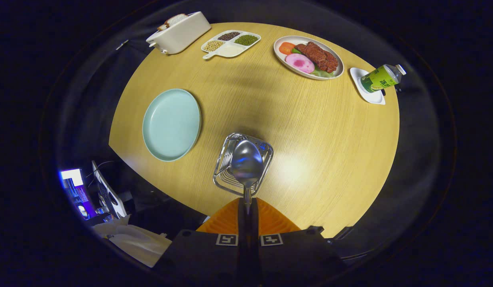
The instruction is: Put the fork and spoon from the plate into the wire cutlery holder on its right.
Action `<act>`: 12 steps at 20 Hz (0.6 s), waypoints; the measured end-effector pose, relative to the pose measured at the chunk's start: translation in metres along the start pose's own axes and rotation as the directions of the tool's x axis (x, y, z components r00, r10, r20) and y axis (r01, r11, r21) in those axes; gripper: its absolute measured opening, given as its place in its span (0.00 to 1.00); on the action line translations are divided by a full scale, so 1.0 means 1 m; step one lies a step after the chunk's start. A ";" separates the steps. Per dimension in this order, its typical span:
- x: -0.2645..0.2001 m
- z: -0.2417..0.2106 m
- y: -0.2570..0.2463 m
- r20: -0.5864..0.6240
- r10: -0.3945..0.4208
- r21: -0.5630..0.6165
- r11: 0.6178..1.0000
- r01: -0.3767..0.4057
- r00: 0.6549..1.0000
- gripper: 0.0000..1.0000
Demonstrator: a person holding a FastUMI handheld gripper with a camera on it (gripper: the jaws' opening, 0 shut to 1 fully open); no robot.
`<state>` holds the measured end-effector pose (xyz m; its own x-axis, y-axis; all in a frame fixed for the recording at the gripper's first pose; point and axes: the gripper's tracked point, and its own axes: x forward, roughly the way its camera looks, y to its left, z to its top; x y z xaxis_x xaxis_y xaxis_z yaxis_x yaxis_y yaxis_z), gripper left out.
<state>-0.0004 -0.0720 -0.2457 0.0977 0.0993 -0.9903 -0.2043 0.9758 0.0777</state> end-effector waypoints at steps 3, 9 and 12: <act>0.011 0.002 0.004 -0.053 0.009 -0.005 1.000 -0.009 0.999 0.06; 0.025 0.009 -0.004 -0.105 -0.004 0.002 1.000 0.004 0.994 0.10; 0.025 0.014 -0.003 -0.087 0.010 0.010 1.000 -0.010 0.996 0.14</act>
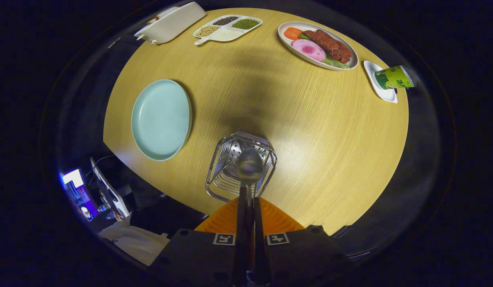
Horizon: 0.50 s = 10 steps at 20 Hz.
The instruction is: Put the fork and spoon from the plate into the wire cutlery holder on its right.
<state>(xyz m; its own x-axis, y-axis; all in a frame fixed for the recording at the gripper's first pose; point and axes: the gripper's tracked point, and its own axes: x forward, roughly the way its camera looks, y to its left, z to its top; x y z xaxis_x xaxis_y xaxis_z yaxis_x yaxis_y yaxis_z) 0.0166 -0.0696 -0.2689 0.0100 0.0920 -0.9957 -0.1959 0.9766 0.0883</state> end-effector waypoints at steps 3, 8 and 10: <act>-0.008 0.001 0.001 0.035 0.014 -0.013 1.000 -0.014 0.999 0.40; -0.040 0.005 0.013 0.191 0.073 0.021 0.997 -0.079 0.979 0.98; -0.064 0.010 0.020 0.292 0.081 0.024 0.995 -0.092 0.953 1.00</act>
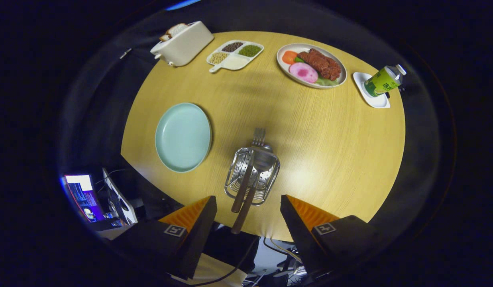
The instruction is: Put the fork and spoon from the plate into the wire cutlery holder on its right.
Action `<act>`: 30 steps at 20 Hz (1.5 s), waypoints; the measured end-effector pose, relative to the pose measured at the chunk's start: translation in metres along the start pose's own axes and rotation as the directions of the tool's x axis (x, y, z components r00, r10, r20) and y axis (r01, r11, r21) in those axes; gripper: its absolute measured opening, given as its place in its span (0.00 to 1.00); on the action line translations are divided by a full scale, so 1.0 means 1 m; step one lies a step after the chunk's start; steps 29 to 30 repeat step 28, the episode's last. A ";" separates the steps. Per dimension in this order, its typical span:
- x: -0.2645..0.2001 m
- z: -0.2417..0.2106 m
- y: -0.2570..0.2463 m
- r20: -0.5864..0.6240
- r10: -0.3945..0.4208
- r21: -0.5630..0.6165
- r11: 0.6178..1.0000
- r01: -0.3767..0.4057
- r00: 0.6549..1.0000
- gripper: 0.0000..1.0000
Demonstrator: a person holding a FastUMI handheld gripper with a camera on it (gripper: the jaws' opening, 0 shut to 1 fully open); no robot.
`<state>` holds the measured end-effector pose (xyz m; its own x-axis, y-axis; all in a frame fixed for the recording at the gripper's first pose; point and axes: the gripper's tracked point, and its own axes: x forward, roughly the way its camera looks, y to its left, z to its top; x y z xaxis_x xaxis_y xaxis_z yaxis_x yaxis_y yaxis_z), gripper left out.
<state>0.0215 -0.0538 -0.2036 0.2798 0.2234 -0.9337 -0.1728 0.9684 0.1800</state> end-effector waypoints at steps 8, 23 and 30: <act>-0.118 0.051 0.004 0.485 -0.073 0.011 0.997 0.078 0.871 0.99; -0.333 0.093 0.036 0.954 -0.147 0.102 0.979 0.176 0.261 0.99; -0.336 0.078 0.038 0.968 -0.177 0.163 0.982 0.093 0.177 0.99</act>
